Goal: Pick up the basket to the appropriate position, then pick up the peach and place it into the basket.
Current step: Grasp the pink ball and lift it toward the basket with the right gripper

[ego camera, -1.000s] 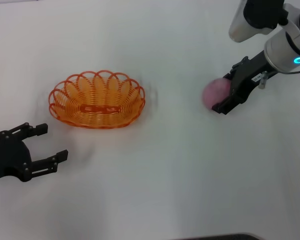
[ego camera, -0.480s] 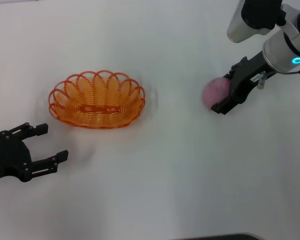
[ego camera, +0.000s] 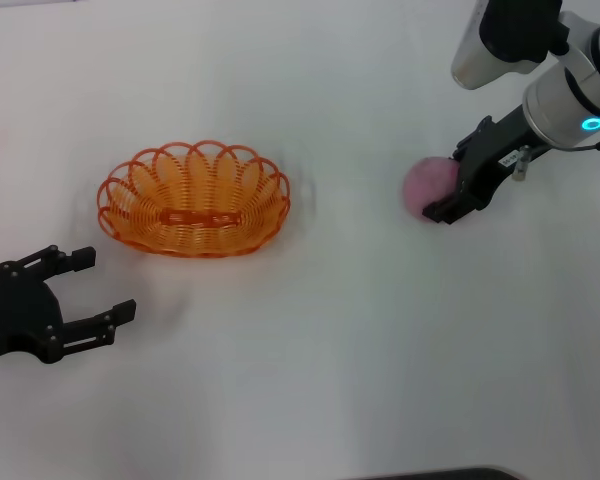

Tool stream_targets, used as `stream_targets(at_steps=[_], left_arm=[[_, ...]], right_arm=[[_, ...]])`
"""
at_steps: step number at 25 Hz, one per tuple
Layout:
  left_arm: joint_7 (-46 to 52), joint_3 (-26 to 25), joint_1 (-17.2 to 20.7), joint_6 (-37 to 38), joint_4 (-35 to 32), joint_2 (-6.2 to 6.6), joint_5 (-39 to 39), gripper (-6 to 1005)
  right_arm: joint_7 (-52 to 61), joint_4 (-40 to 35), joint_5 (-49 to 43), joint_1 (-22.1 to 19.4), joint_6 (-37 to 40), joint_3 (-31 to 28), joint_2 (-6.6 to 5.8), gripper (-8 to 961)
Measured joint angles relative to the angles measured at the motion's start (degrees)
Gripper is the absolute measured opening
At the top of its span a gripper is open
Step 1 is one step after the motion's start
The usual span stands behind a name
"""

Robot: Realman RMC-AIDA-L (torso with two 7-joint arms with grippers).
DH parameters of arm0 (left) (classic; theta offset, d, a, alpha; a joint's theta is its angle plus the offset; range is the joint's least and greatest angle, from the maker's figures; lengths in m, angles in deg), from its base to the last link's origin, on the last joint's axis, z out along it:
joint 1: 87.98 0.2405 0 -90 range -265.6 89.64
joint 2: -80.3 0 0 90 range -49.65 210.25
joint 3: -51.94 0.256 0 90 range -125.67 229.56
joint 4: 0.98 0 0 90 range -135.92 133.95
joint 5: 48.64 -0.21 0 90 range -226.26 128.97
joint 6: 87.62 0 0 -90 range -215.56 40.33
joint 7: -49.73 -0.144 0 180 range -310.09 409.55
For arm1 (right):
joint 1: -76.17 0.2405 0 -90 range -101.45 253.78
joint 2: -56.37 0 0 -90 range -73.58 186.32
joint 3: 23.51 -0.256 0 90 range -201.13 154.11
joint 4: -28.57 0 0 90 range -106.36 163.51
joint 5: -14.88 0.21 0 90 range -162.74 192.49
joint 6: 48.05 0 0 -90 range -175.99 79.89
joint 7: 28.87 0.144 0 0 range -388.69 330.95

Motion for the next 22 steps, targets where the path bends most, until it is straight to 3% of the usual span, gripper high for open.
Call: stream_targets(at_steps=[8,22], left_arm=[[0.7,0.1,0.0,0.0,-0.3,0.0,0.0,850],[0.7,0.2,-0.3,0.0,-0.4,0.0,0.3,849]], right_arm=[[0.0,-0.3,0.2,-0.2,0.0,-0.1,0.0,497],[-0.4,-3.0,6.7,-1.4,2.2,-2.5,-0.31,393]])
